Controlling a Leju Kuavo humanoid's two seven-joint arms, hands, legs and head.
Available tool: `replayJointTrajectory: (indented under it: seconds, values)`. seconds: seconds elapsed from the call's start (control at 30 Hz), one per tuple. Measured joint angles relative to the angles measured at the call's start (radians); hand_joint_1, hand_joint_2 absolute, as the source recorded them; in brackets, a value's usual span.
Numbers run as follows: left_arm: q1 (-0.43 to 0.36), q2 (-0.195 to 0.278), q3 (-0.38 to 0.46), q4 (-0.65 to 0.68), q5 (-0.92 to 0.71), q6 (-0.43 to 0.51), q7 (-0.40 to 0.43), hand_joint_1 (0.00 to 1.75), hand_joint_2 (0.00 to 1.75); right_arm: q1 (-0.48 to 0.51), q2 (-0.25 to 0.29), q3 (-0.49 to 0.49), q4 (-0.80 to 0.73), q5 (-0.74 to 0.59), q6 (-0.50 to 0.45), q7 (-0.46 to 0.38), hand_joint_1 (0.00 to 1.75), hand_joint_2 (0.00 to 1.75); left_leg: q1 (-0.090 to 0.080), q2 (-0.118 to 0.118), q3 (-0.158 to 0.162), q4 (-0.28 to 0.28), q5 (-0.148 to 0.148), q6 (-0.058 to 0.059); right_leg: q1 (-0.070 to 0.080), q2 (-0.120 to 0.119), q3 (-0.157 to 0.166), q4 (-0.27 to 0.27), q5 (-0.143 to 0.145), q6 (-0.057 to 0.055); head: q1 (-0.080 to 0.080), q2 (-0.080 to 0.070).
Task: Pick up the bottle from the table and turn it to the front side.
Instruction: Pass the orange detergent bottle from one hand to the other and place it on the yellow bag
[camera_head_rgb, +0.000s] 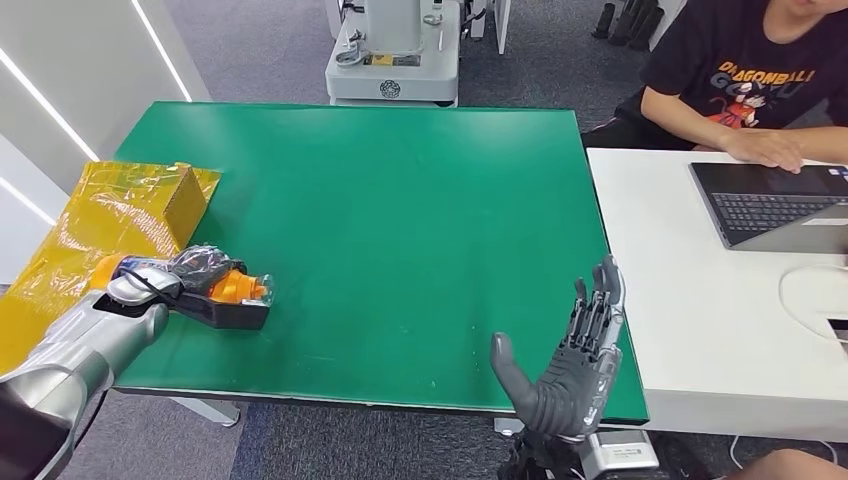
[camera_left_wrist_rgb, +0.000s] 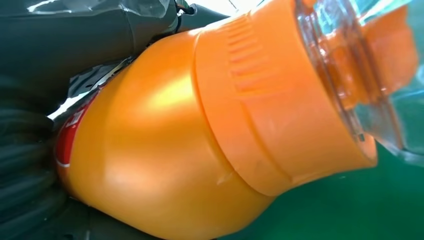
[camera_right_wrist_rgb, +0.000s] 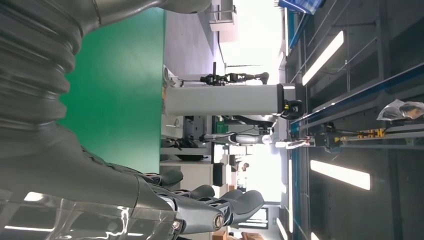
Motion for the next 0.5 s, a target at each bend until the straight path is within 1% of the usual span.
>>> replayJointTrajectory:
  seconds: [0.1, 0.23, 0.5]
  values:
    - [-0.001, 0.001, 0.000, 0.003, -0.003, 0.010, 0.016, 1.75, 1.75, 0.005, -0.007, 0.006, -0.006, 0.000, 0.000, 0.000, 0.00, 1.75, 0.000, 0.000, 0.001, 0.000, 0.000, 0.000, 0.000, 0.000, 0.000, 0.000, 0.000, 0.000, 0.000, 0.000]
    - [-0.002, -0.001, 0.000, 0.005, -0.010, 0.025, 0.040, 0.00, 1.75, 0.005, -0.012, 0.013, -0.010, -0.004, 0.000, 0.000, 0.00, 1.75, 0.000, 0.000, 0.001, 0.000, 0.000, 0.000, 0.000, 0.000, 0.000, 0.000, 0.000, 0.000, 0.000, 0.000]
    - [-0.002, -0.009, 0.000, 0.005, -0.019, 0.032, 0.069, 0.00, 1.75, 0.003, -0.014, 0.018, -0.010, -0.008, 0.000, 0.000, 0.00, 1.75, 0.000, 0.000, 0.001, 0.000, 0.000, 0.000, 0.000, 0.000, 0.000, 0.001, 0.000, 0.000, 0.000, 0.000]
